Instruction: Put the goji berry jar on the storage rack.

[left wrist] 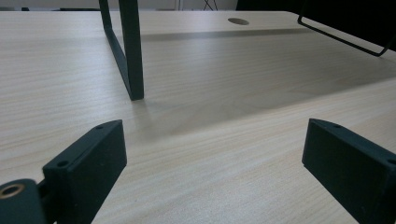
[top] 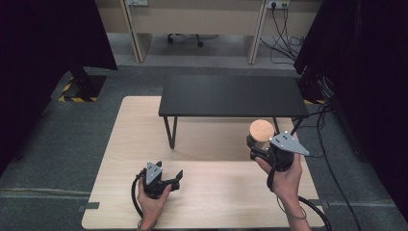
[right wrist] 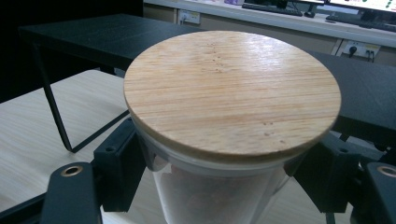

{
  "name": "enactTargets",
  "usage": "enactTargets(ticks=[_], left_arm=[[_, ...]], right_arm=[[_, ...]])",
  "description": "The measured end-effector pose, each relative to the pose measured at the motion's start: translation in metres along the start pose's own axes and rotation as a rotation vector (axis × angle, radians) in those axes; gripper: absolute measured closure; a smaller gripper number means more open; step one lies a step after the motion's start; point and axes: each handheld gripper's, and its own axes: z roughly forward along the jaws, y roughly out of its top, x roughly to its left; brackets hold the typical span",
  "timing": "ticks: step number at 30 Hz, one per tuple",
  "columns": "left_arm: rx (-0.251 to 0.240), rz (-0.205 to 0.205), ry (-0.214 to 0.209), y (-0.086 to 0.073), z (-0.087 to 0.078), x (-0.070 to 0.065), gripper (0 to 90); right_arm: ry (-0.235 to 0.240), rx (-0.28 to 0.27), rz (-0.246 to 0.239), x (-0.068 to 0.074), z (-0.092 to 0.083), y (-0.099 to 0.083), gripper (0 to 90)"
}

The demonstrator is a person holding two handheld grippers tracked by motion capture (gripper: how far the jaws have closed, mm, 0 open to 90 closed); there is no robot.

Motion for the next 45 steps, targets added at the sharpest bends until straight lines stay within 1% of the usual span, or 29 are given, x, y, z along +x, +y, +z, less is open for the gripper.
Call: enactTargets(ticks=[4,7,12,17,21,22,23,25,26,27,29,31,32,33,35,41,44,45], left_arm=[[0.001,0.003,-0.001,0.0,0.0,0.0,5.7],[0.002,0.005,-0.002,0.0,0.0,0.0,5.7],[0.001,0.003,-0.003,0.0,0.0,0.0,5.7],[0.003,0.004,-0.003,0.001,0.0,0.0,5.7],[0.003,0.005,-0.004,0.001,0.0,0.001,5.7],[0.003,0.005,-0.004,0.001,0.0,0.001,5.7],[0.003,0.005,-0.005,0.001,0.0,0.001,5.7],[0.002,0.004,-0.005,0.0,0.0,0.001,5.7],[0.002,0.004,-0.005,0.0,0.0,0.001,5.7],[0.002,0.004,-0.006,0.0,0.0,0.001,5.7],[0.002,0.005,-0.006,0.001,0.0,0.001,5.7],[0.002,0.005,-0.007,0.0,0.0,0.001,5.7],[0.002,0.005,-0.007,0.0,0.0,0.001,5.7],[0.002,0.003,-0.007,0.0,0.0,0.001,5.7],[0.002,0.003,-0.008,0.0,0.0,0.001,5.7],[0.002,0.004,-0.007,0.0,0.0,0.001,5.7],[0.002,0.005,-0.006,0.001,0.0,0.001,5.7],[0.002,0.005,-0.006,0.0,0.0,0.001,5.7]], right_arm=[[-0.007,0.005,0.0,0.0,0.002,0.005,25.8],[-0.012,0.004,0.004,-0.003,0.005,0.013,25.9],[-0.039,-0.013,0.004,-0.011,0.014,0.034,25.9],[-0.063,-0.008,0.01,-0.02,0.034,0.055,25.9],[-0.077,0.004,0.019,-0.025,0.051,0.067,25.9],[-0.077,0.004,0.019,-0.025,0.051,0.067,25.9],[-0.08,0.017,0.027,-0.028,0.061,0.072,25.9],[-0.086,0.034,0.032,-0.031,0.071,0.077,25.8],[-0.086,0.034,0.032,-0.031,0.071,0.077,25.8],[-0.091,0.047,0.044,-0.034,0.081,0.08,25.8],[-0.097,0.061,0.05,-0.036,0.089,0.082,25.8],[-0.102,0.074,0.049,-0.038,0.097,0.085,25.8],[-0.102,0.074,0.049,-0.038,0.097,0.085,25.8],[-0.099,0.087,0.053,-0.041,0.103,0.087,25.8],[-0.103,0.097,0.055,-0.042,0.109,0.088,25.9],[-0.087,0.088,0.068,-0.048,0.118,0.086,25.9],[-0.067,0.077,0.116,-0.056,0.12,0.082,26.0],[-0.062,0.076,0.113,-0.058,0.121,0.082,26.0]])
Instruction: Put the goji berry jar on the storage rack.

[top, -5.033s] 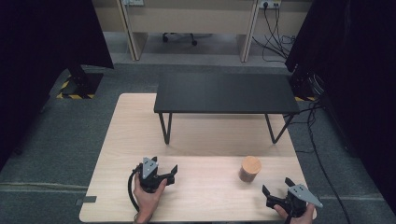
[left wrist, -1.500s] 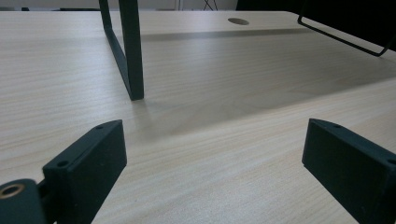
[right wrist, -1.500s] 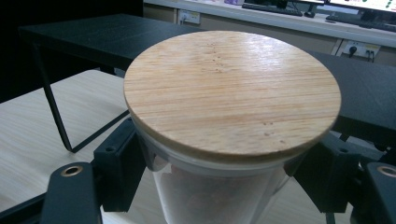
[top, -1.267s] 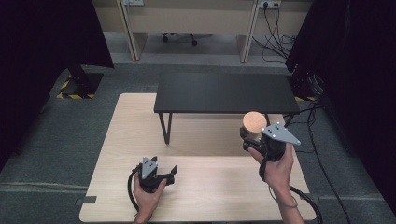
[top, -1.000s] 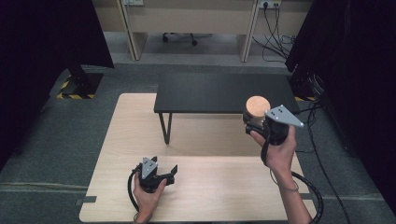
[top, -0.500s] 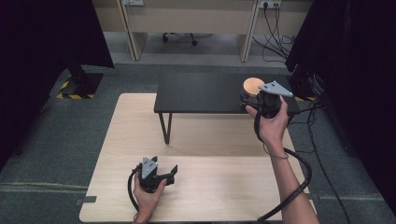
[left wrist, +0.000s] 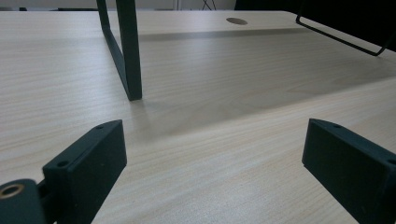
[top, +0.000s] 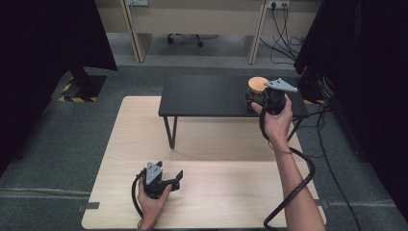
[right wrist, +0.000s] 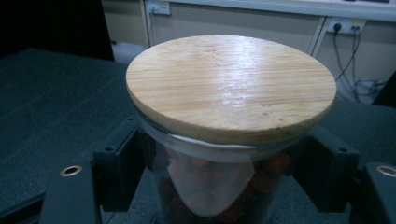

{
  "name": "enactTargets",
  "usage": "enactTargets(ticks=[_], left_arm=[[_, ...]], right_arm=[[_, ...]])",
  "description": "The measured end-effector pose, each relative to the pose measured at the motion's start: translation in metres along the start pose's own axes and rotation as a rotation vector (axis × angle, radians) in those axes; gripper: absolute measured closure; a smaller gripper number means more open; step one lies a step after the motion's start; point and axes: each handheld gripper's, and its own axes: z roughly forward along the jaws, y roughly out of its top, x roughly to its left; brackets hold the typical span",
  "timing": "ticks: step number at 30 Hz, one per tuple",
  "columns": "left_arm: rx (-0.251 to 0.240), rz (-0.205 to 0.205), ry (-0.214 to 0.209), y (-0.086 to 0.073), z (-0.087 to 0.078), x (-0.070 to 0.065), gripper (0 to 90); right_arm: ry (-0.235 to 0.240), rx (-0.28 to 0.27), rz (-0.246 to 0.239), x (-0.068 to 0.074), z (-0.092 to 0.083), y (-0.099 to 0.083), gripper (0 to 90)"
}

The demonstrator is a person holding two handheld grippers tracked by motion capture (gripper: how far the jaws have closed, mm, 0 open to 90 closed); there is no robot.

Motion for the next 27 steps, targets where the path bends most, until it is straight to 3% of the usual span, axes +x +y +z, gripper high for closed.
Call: enactTargets(ticks=[27], left_arm=[[0.002,0.002,0.002,0.0002,0.0001,-0.0007,5.7]], right_arm=[[-0.002,-0.012,0.003,0.0008,0.0006,-0.0029,25.6]])
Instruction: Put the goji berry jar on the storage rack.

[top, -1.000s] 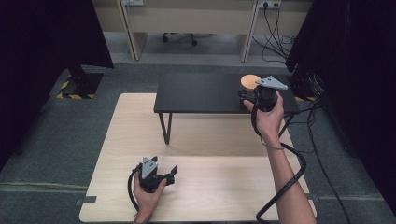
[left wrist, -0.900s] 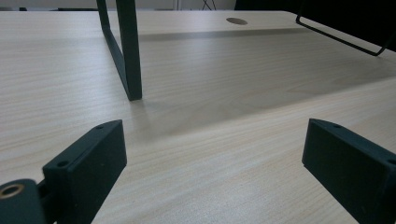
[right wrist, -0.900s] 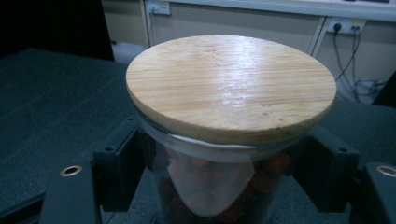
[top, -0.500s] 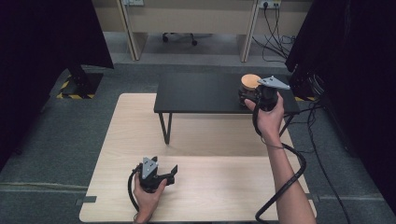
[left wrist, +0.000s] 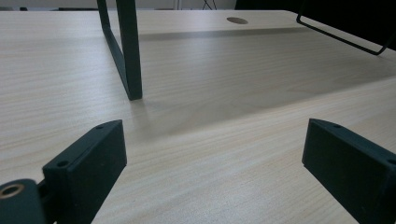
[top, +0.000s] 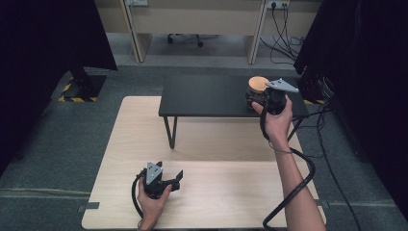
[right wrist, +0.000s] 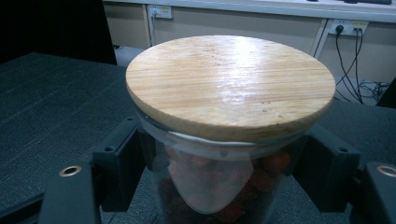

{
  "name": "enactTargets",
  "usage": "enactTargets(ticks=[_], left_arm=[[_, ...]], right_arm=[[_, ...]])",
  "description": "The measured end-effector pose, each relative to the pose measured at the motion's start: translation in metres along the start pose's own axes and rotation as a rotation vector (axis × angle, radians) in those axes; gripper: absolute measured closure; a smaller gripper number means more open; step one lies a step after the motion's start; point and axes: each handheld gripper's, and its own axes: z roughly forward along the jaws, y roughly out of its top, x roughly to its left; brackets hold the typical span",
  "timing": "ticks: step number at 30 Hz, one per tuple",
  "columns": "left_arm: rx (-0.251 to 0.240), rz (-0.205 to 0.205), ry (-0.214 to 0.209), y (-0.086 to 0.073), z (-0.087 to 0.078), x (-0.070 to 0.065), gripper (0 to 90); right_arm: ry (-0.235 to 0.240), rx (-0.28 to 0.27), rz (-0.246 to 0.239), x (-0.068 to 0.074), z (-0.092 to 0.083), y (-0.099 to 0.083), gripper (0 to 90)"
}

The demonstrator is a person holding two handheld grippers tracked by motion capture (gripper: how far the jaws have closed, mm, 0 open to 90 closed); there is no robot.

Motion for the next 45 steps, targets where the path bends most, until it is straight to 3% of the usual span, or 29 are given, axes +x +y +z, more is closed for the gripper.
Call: enactTargets(ticks=[5,7,12,26,45], left_arm=[[0.0,-0.002,-0.001,0.0,0.0,0.0,5.7],[0.001,0.0,-0.001,0.0,0.0,0.0,5.7],[-0.001,-0.002,-0.001,0.0,0.0,0.0,5.7],[-0.001,-0.005,0.0,0.0,0.0,0.0,5.7],[-0.001,-0.001,0.002,0.0,0.0,0.0,5.7]], right_arm=[[-0.008,-0.004,0.005,0.002,-0.001,-0.001,20.9],[-0.023,-0.014,0.007,0.005,-0.003,-0.001,11.6],[-0.035,-0.044,0.013,0.008,-0.013,-0.006,4.1],[-0.035,-0.076,0.007,0.01,-0.037,-0.019,0.8],[-0.025,-0.139,-0.018,0.013,-0.087,-0.064,0.4]])
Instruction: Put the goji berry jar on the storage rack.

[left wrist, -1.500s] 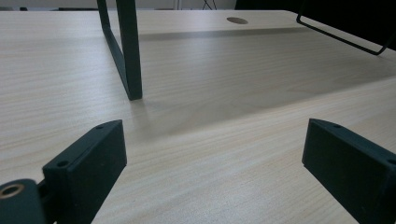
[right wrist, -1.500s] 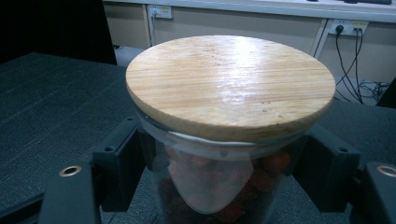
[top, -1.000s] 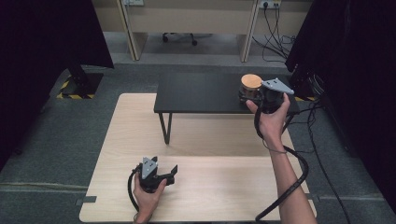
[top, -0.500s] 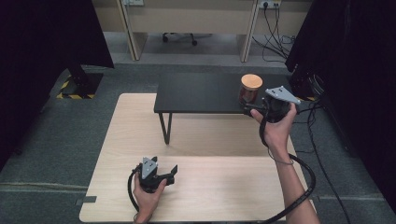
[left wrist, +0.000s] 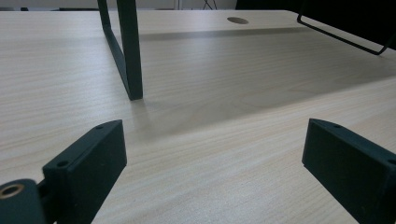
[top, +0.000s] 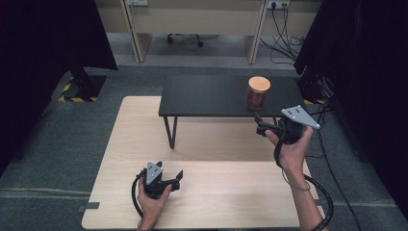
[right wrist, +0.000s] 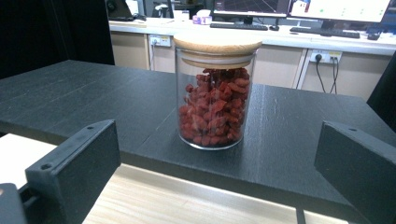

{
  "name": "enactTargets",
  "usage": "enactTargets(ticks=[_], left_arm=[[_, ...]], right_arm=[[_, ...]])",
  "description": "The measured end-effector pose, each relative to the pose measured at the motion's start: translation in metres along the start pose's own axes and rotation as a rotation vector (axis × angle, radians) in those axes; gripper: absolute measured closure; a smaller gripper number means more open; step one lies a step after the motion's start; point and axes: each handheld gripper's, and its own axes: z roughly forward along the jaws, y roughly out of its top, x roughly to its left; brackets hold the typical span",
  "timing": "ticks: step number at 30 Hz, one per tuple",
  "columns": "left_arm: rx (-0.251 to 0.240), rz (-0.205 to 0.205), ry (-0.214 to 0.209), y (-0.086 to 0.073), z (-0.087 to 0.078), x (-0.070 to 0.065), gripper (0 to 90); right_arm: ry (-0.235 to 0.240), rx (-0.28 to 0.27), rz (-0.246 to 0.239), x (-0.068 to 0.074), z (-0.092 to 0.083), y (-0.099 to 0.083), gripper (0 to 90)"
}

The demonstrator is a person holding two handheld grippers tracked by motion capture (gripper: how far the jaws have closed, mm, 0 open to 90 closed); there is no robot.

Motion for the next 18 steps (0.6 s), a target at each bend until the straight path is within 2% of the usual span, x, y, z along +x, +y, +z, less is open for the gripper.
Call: enactTargets(ticks=[4,5,6,9,10,12,13,18], left_arm=[[0.0,0.001,0.001,0.0,0.0,0.0,5.7],[0.0,0.002,0.0,0.0,0.0,0.0,5.7],[0.0,0.002,0.0,0.0,0.0,0.0,5.7],[0.002,0.005,0.0,0.0,0.0,0.0,5.7],[0.001,0.005,0.0,0.0,0.0,0.0,5.7],[0.001,0.005,0.0,0.0,0.0,0.0,5.7],[0.001,0.005,0.001,0.0,0.0,0.0,5.7],[0.002,0.007,0.002,0.0,0.0,-0.001,5.7]], right_arm=[[-0.004,0.0,-0.013,0.003,-0.008,-0.011,0.4],[-0.003,0.0,-0.009,0.003,-0.012,-0.02,0.4],[-0.003,0.0,-0.009,0.003,-0.012,-0.02,0.4],[0.0,0.0,0.005,0.003,-0.017,-0.037,0.4],[-0.003,0.003,0.0,0.004,-0.02,-0.047,0.4],[-0.004,0.004,-0.002,0.005,-0.022,-0.051,0.4],[-0.003,0.001,-0.003,0.006,-0.024,-0.059,0.4],[-0.015,-0.01,-0.02,0.01,-0.031,-0.071,0.4]])
